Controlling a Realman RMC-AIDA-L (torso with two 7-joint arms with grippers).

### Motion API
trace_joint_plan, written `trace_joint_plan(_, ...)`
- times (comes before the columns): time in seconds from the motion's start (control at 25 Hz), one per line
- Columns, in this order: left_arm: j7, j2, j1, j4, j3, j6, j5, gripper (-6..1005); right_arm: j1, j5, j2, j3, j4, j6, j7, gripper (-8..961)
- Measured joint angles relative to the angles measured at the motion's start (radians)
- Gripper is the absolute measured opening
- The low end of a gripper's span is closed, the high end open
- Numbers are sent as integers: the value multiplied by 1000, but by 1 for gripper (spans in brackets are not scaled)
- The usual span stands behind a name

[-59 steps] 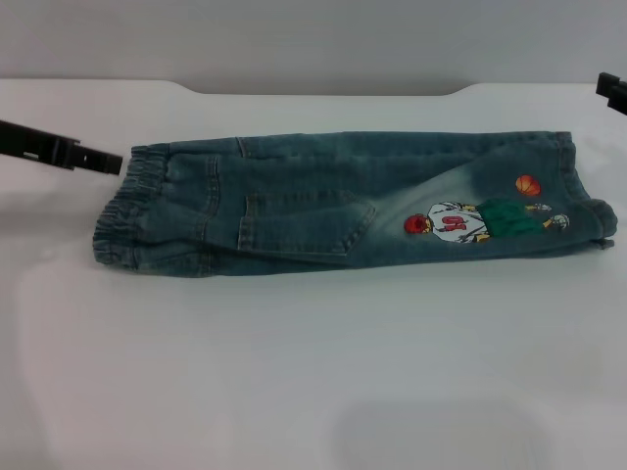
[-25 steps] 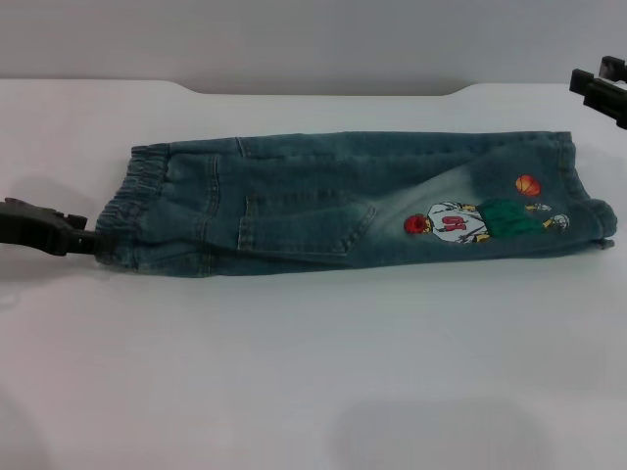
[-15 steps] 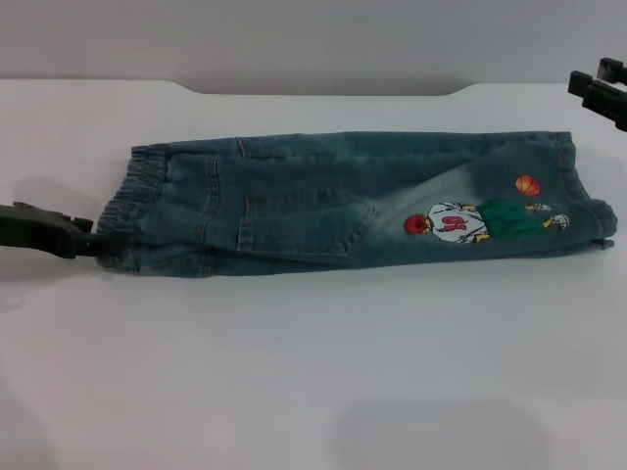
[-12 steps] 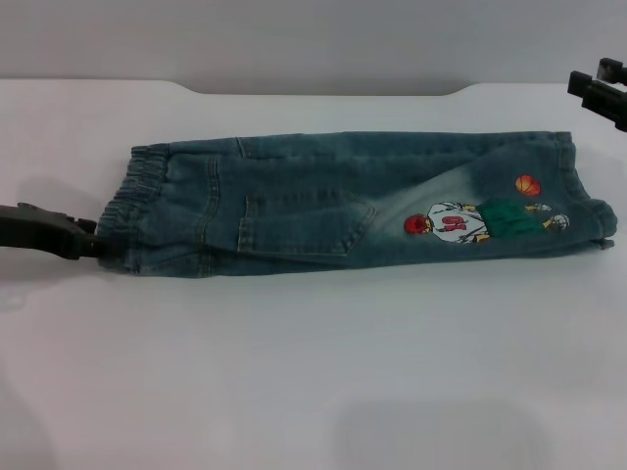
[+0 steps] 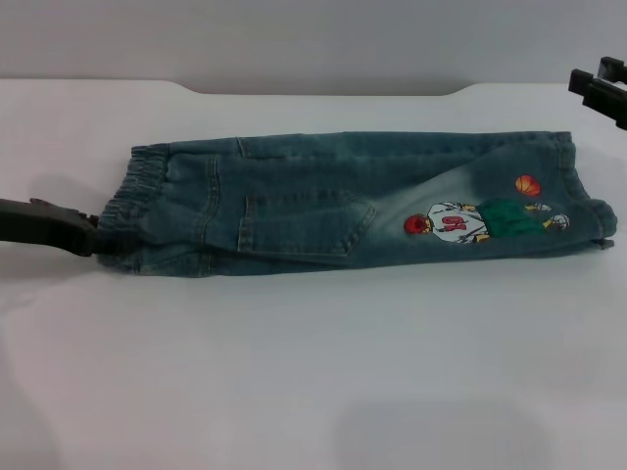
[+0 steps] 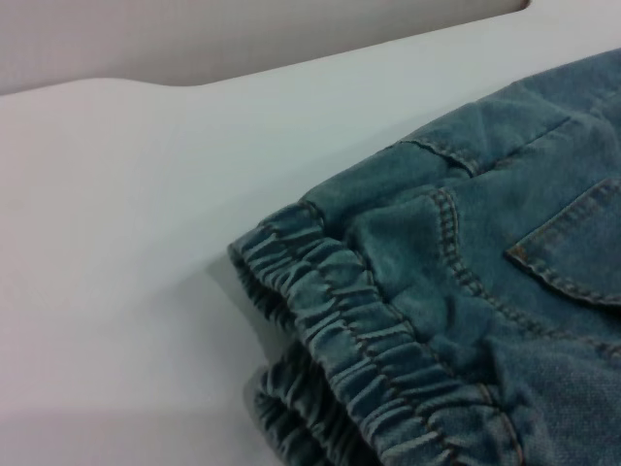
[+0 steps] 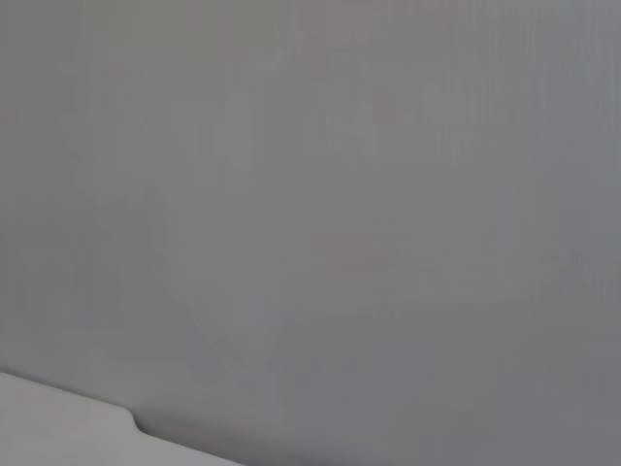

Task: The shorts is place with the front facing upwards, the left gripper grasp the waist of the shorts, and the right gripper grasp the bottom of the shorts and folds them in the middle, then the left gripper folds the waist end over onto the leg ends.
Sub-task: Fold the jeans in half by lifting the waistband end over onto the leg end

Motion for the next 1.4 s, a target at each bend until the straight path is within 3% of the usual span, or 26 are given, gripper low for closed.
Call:
trace_joint_plan(0.4,-1,-8,-6,1,13,2,0,603,-5,13,-2,2,-4,-2,0,457)
trace_joint_plan(1.16,-17,-14,-1,12,12,6,24,443,-6,13,0,0,-4,-2,0,458)
trace_joint_plan(1.4,-15,-14,-5,26,12,11,26,204,-7,13,0,0,0,-2,0,458)
